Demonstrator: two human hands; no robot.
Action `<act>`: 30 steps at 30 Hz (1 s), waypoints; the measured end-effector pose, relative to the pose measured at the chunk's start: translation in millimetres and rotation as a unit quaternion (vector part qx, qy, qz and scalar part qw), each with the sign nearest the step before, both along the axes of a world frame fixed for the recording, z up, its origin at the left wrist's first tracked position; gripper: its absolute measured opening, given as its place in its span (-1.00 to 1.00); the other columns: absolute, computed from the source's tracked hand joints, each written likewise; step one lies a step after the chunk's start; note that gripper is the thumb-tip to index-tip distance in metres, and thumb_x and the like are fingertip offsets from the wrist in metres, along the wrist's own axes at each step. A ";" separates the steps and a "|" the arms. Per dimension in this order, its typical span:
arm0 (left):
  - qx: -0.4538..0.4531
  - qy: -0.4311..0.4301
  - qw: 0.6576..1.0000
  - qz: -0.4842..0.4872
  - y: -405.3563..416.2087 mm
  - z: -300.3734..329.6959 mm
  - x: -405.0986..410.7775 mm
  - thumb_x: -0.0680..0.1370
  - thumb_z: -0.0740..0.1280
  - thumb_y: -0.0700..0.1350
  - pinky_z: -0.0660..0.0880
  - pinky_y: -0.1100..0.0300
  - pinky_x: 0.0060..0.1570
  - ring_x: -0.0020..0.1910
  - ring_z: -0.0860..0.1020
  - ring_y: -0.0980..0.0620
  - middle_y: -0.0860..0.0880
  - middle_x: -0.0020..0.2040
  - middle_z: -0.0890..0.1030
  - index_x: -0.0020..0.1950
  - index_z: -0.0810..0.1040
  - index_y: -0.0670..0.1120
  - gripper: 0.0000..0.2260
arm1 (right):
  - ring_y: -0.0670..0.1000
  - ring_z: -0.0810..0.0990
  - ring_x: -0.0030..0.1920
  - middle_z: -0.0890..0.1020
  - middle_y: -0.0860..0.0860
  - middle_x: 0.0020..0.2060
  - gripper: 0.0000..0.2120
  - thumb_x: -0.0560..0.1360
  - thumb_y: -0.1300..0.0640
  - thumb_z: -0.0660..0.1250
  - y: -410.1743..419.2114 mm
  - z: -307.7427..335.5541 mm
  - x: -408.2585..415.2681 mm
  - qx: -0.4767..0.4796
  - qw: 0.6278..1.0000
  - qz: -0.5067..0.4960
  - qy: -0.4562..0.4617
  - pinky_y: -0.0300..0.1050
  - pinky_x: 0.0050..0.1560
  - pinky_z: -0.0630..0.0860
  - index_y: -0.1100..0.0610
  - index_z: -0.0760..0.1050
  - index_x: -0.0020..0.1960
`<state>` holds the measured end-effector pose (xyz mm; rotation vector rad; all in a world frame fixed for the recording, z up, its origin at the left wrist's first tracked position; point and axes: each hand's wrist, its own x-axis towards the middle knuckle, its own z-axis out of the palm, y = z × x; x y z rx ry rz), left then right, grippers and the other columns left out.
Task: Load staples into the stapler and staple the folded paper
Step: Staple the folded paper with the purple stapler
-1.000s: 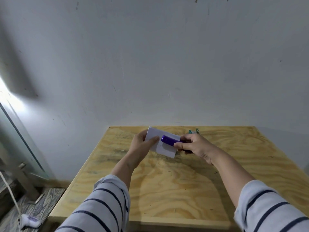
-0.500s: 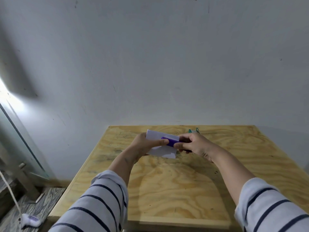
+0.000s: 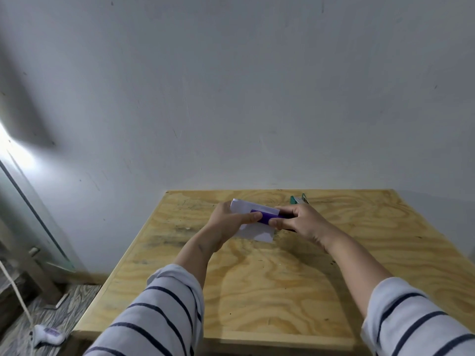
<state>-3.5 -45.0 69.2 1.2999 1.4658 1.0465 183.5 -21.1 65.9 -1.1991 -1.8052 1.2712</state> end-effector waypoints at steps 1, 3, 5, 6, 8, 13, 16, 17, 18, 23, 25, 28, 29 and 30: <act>0.001 0.002 1.000 0.000 1.0 -0.7 -0.5 0.38 0.51 -0.05 0.52 0.14 -0.14 -0.18 0.57 0.00 -0.11 -0.10 0.64 -0.09 0.54 -0.06 -0.79 | -0.21 0.60 -0.11 0.65 -0.16 -0.14 -0.70 0.44 0.17 0.42 0.4 -0.6 -0.2 0.000 1.000 -0.006 0.000 -0.40 -0.09 0.51 0.07 0.58 0.18; 0.002 -0.001 1.000 -0.001 1.1 -0.2 0.3 0.37 0.52 -0.04 0.52 0.14 -0.14 -0.15 0.59 -0.03 -0.14 -0.04 0.65 -0.01 0.57 -0.11 -0.71 | -0.19 0.60 -0.10 0.66 -0.15 -0.14 -0.69 0.44 0.16 0.42 1.9 -1.0 0.6 -0.001 1.000 -0.016 0.000 -0.39 -0.11 0.50 0.08 0.59 0.18; -0.003 -0.003 1.000 -0.001 3.5 -1.6 0.7 0.37 0.52 -0.04 0.52 0.20 -0.21 -0.19 0.58 0.01 -0.10 -0.08 0.63 -0.04 0.55 -0.09 -0.73 | -0.19 0.60 -0.12 0.65 -0.15 -0.15 -0.69 0.44 0.15 0.42 3.6 -1.1 1.0 -0.003 1.000 -0.017 -0.009 -0.40 -0.15 0.49 0.07 0.58 0.18; -0.008 -0.002 1.000 -0.004 2.9 -1.3 1.8 0.38 0.51 -0.04 0.51 0.26 -0.28 -0.22 0.57 0.04 -0.06 -0.13 0.62 -0.08 0.53 -0.07 -0.77 | -0.18 0.60 -0.12 0.65 -0.14 -0.15 -0.69 0.44 0.15 0.42 4.2 -3.2 1.5 -0.008 1.000 -0.017 -0.013 -0.39 -0.13 0.50 0.08 0.59 0.18; -0.008 0.006 1.000 -0.013 3.7 -0.4 3.2 0.39 0.50 -0.01 0.47 0.32 -0.35 -0.26 0.56 0.06 -0.03 -0.17 0.61 -0.08 0.54 -0.07 -0.77 | -0.14 0.62 -0.13 0.66 -0.10 -0.14 -0.70 0.44 0.14 0.41 6.3 -6.5 1.5 -0.011 1.000 -0.024 -0.014 -0.34 -0.08 0.52 0.11 0.59 0.17; 0.017 -0.014 0.999 -0.023 8.4 -0.4 1.8 0.49 0.41 0.00 0.62 0.14 -0.19 -0.09 0.60 0.00 -0.10 0.01 0.61 0.18 0.50 -0.11 -0.67 | 0.02 0.58 -0.15 0.64 0.06 -0.16 -0.83 0.47 0.05 0.39 9.2 -6.0 3.7 0.017 0.997 -0.053 -0.048 -0.16 -0.06 0.47 0.08 0.60 0.03; 0.041 0.016 0.999 -0.008 13.5 3.1 4.2 0.58 0.28 -0.08 0.62 0.06 -0.12 -0.10 0.57 -0.01 -0.09 -0.01 0.56 0.23 0.43 -0.13 -0.74 | -0.04 0.54 -0.20 0.59 -0.01 -0.18 -0.79 0.47 0.03 0.38 13.3 -1.4 1.2 0.034 0.995 -0.069 -0.061 -0.23 -0.20 0.43 0.10 0.54 0.05; 0.050 0.014 0.999 0.018 15.9 4.5 5.0 0.60 0.25 -0.11 0.61 0.06 -0.14 -0.13 0.55 0.00 -0.06 -0.04 0.53 0.26 0.40 -0.12 -0.75 | -0.07 0.52 -0.21 0.58 -0.03 -0.15 -0.73 0.48 0.03 0.37 15.6 0.2 0.8 0.035 0.994 -0.089 -0.043 -0.25 -0.22 0.41 0.12 0.52 0.12; 0.056 -0.003 0.997 0.051 18.2 5.7 5.2 0.61 0.21 -0.15 0.61 0.10 -0.21 -0.15 0.53 0.02 -0.04 -0.04 0.49 0.29 0.36 -0.11 -0.74 | -0.08 0.52 -0.20 0.58 -0.02 -0.11 -0.68 0.48 0.03 0.36 18.1 1.9 1.2 0.035 0.993 -0.114 -0.017 -0.25 -0.22 0.42 0.13 0.50 0.19; 0.102 -0.065 0.978 0.172 25.8 -0.4 -5.6 0.60 0.10 -0.28 0.59 0.16 -0.35 -0.15 0.48 0.00 -0.09 0.06 0.38 0.22 0.30 0.02 -0.73 | -0.02 0.51 -0.25 0.58 0.04 -0.12 -0.66 0.44 0.17 0.35 24.4 1.1 12.0 0.070 0.973 -0.218 -0.013 -0.21 -0.34 0.40 0.15 0.49 0.21; 0.095 -0.047 0.975 0.195 32.0 -8.4 -9.9 0.60 0.05 -0.26 0.56 0.04 -0.16 -0.08 0.48 -0.03 -0.13 0.17 0.41 0.17 0.36 0.00 -0.76 | -0.01 0.52 -0.25 0.60 0.09 -0.08 -0.64 0.41 0.17 0.39 29.8 -6.3 17.2 0.089 0.959 -0.266 -0.031 -0.23 -0.39 0.38 0.18 0.50 0.20; 0.069 -0.021 0.978 0.195 39.2 -20.9 -10.8 0.61 0.04 -0.21 0.43 -0.01 0.11 0.19 0.40 -0.11 -0.12 0.37 0.30 0.40 0.26 -0.02 -0.64 | 0.07 0.57 -0.12 0.58 0.13 0.05 -0.54 0.37 0.08 0.44 41.8 -21.7 25.0 0.104 0.932 -0.338 -0.079 -0.23 -0.41 0.36 0.15 0.49 0.23; 0.059 -0.008 0.980 0.189 41.4 -24.9 -10.5 0.62 0.04 -0.20 0.37 0.04 0.13 0.25 0.35 -0.11 -0.11 0.42 0.24 0.47 0.18 -0.04 -0.60 | 0.09 0.58 -0.10 0.58 0.14 0.06 -0.53 0.37 0.05 0.44 45.6 -25.8 27.2 0.107 0.924 -0.354 -0.094 -0.24 -0.42 0.34 0.16 0.48 0.24; 0.050 0.007 0.982 0.184 43.8 -29.6 -10.2 0.63 0.04 -0.18 0.31 0.09 0.13 0.31 0.31 -0.13 -0.10 0.45 0.19 0.51 0.10 -0.05 -0.56 | 0.11 0.58 -0.08 0.58 0.14 0.07 -0.52 0.37 0.04 0.44 49.8 -30.6 29.6 0.110 0.917 -0.368 -0.110 -0.25 -0.44 0.33 0.17 0.48 0.24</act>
